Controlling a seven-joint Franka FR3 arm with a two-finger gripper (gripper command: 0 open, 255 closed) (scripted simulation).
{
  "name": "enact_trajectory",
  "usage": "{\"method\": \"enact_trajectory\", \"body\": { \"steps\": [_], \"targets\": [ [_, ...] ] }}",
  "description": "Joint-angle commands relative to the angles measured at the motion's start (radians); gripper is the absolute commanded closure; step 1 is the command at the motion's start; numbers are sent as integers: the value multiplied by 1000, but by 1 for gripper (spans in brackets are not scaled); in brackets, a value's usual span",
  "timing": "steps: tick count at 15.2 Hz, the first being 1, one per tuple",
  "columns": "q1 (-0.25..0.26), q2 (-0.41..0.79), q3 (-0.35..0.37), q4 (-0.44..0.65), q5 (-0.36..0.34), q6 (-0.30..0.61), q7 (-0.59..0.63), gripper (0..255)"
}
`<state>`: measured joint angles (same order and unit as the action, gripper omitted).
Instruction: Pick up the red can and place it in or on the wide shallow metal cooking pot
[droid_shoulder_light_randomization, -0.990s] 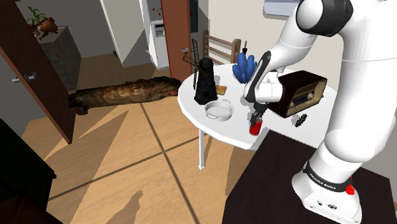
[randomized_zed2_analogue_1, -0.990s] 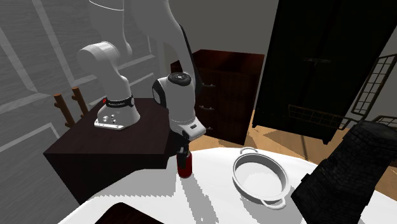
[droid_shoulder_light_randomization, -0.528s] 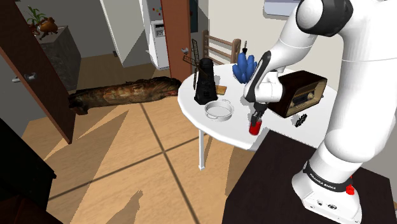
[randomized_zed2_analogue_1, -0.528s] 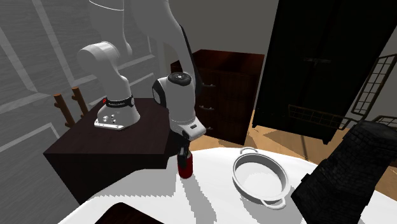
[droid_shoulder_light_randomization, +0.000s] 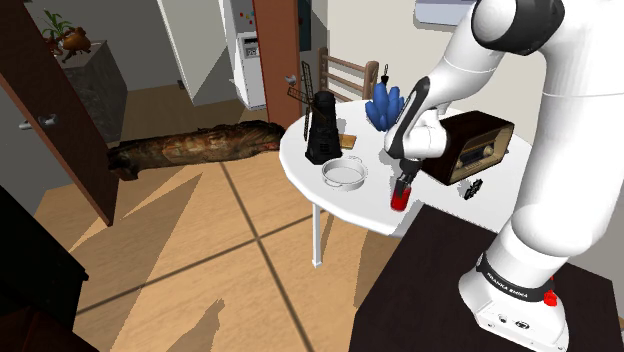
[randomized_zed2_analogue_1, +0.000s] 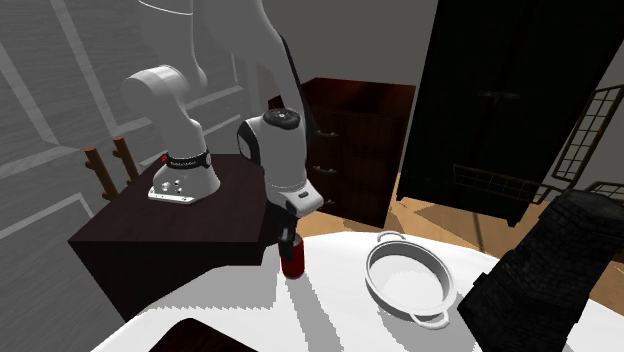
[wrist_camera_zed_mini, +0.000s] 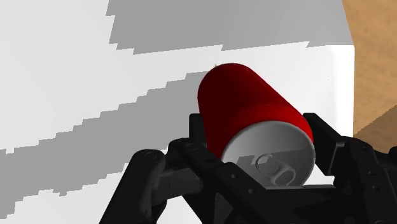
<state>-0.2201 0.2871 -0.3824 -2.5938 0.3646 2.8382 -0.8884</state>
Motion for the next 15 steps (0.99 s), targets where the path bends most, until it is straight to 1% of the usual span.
{"method": "enact_trajectory", "body": {
  "steps": [1, 5, 8, 11, 15],
  "targets": [
    [25, -33, -33, -6, -39, -23, 30, 255],
    [67, -102, -94, -19, -130, -72, 97, 255],
    [89, -156, -130, -25, -202, -111, 149, 255],
    [101, -209, -155, -28, -272, -153, 199, 255],
    [103, -279, -172, -27, -354, -213, 258, 255]
  ]
}}
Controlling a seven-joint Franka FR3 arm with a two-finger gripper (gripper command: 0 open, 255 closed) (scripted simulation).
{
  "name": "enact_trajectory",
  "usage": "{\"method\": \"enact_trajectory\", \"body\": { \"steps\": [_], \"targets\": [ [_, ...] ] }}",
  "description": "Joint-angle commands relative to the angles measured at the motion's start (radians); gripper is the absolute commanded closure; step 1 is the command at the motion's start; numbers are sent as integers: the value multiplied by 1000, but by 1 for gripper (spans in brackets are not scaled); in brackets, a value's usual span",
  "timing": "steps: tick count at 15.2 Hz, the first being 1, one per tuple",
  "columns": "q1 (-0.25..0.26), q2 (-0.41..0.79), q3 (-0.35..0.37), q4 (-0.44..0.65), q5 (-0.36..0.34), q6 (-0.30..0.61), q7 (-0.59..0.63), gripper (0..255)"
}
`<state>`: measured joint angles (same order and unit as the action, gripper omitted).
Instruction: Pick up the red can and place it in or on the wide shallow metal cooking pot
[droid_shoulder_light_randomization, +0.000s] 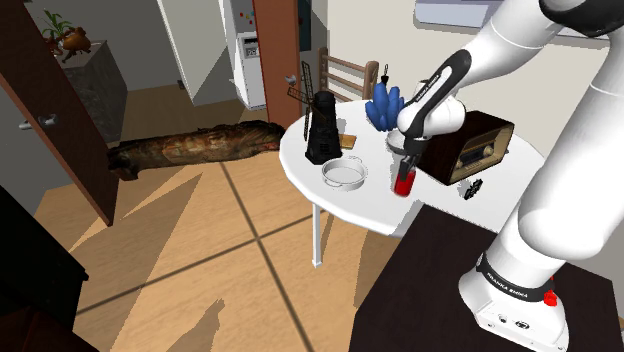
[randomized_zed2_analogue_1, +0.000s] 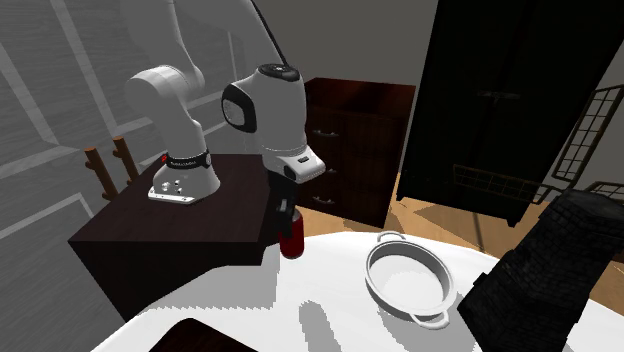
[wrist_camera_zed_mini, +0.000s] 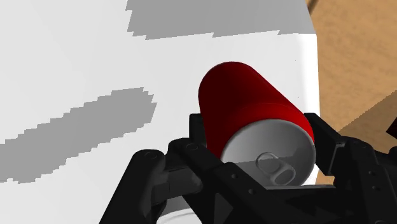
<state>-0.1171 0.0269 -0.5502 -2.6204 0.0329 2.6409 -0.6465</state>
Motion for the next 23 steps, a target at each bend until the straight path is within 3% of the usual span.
{"method": "enact_trajectory", "body": {
  "steps": [1, 5, 13, 23],
  "targets": [
    [-1, -36, -5, 1, -40, -31, 29, 255],
    [-7, -90, -5, 7, -91, -85, 66, 255],
    [41, 153, 61, 323, 101, -191, 34, 255],
    [9, 460, 138, 807, 212, -393, 63, 255]
  ]
}}
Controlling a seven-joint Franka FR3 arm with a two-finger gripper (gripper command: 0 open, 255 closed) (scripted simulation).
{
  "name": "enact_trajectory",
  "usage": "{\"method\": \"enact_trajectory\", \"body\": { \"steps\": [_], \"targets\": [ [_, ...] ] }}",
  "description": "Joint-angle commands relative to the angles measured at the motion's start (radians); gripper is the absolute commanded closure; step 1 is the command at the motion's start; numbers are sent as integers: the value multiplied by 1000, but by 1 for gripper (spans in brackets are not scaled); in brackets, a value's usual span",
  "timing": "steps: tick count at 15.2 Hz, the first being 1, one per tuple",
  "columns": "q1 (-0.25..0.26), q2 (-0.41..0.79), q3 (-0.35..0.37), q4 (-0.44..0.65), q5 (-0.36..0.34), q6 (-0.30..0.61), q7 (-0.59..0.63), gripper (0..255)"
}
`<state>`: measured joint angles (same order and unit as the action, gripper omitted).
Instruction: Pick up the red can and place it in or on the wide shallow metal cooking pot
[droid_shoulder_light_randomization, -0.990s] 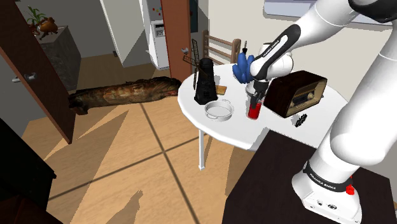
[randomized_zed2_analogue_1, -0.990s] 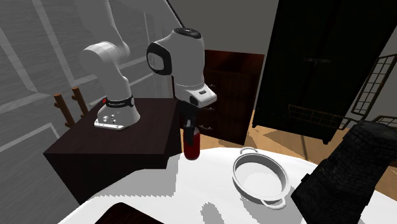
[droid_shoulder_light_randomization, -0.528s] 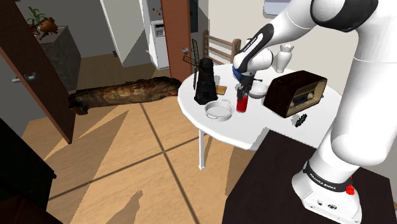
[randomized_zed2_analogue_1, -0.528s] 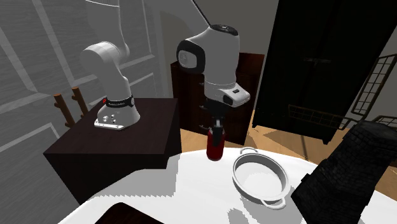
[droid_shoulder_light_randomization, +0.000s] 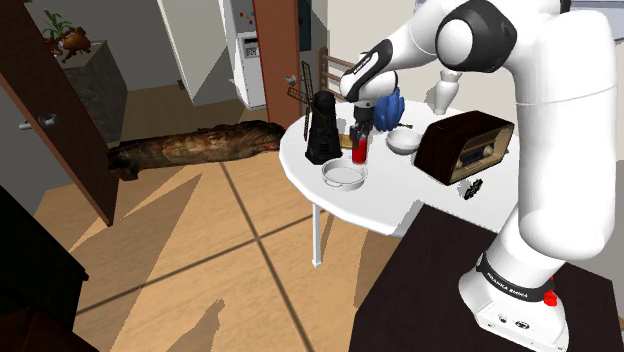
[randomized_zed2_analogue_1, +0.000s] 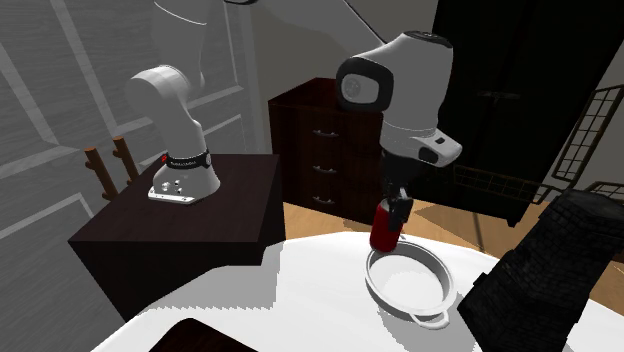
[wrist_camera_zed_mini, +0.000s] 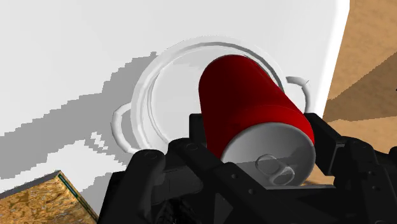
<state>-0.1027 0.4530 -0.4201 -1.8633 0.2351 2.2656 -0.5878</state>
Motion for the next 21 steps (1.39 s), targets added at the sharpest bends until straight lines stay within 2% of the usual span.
{"method": "enact_trajectory", "body": {
  "steps": [1, 5, 21],
  "targets": [
    [-12, 67, 14, 107, 16, -42, 10, 255],
    [-43, 207, 38, 352, 37, -149, 40, 255],
    [-64, 331, 74, 333, 81, -9, 15, 255]
  ]
}}
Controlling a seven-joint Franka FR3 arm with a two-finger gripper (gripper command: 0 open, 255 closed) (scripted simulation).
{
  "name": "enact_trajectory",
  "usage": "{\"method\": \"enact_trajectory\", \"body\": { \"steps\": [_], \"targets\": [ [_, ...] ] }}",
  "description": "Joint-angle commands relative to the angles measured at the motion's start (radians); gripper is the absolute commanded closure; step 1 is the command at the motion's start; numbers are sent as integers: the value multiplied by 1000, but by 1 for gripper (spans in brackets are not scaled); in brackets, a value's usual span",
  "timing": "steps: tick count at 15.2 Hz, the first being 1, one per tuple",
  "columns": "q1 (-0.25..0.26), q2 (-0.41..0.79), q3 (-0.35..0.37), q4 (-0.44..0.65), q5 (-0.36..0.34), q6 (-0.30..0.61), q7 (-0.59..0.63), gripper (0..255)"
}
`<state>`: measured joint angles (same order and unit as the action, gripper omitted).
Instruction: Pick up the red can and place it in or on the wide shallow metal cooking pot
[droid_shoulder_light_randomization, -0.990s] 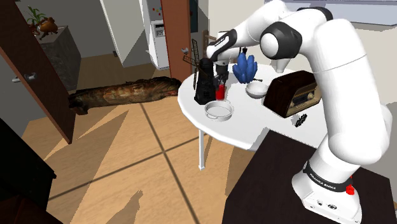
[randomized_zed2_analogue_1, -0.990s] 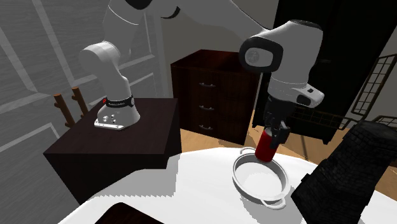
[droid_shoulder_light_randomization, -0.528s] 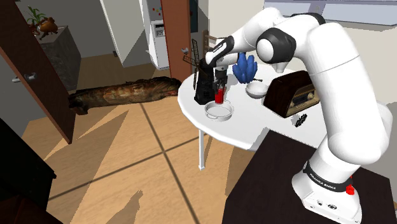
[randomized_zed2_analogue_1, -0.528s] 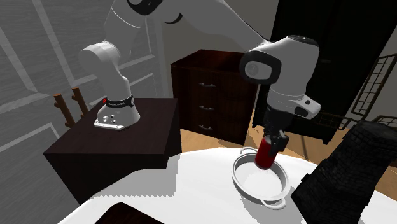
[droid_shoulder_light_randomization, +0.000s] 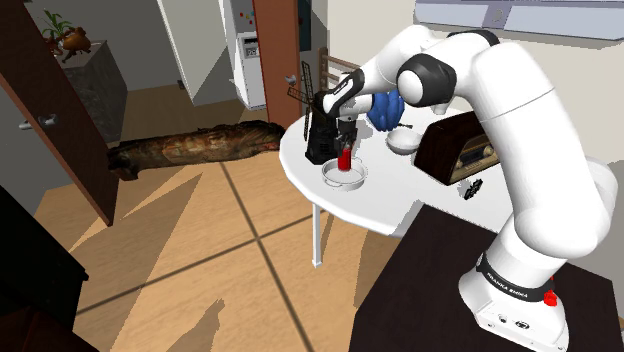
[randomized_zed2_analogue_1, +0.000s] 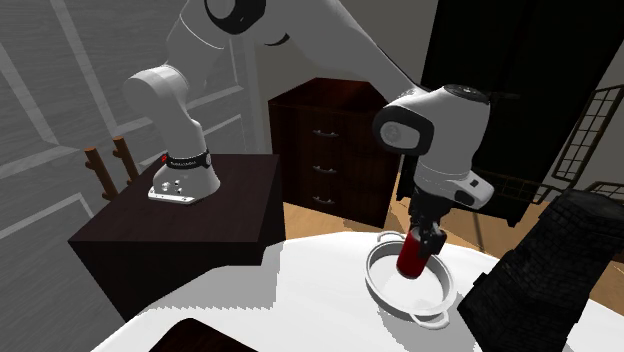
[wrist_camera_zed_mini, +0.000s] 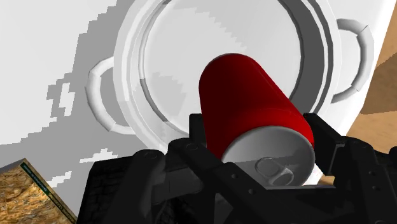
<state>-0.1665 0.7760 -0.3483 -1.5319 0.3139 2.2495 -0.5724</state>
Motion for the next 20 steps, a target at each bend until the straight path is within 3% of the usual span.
{"method": "enact_trajectory", "body": {
  "steps": [1, 9, 10, 15, 20],
  "targets": [
    [-2, 16, 5, 3, 5, 14, -2, 255],
    [-4, 27, 8, 4, 8, 23, -3, 255],
    [-4, 27, 8, 4, 8, 23, -3, 0],
    [-4, 27, 8, 4, 8, 23, -3, 0],
    [10, -53, -15, 3, -18, -54, 11, 0]
  ]
}}
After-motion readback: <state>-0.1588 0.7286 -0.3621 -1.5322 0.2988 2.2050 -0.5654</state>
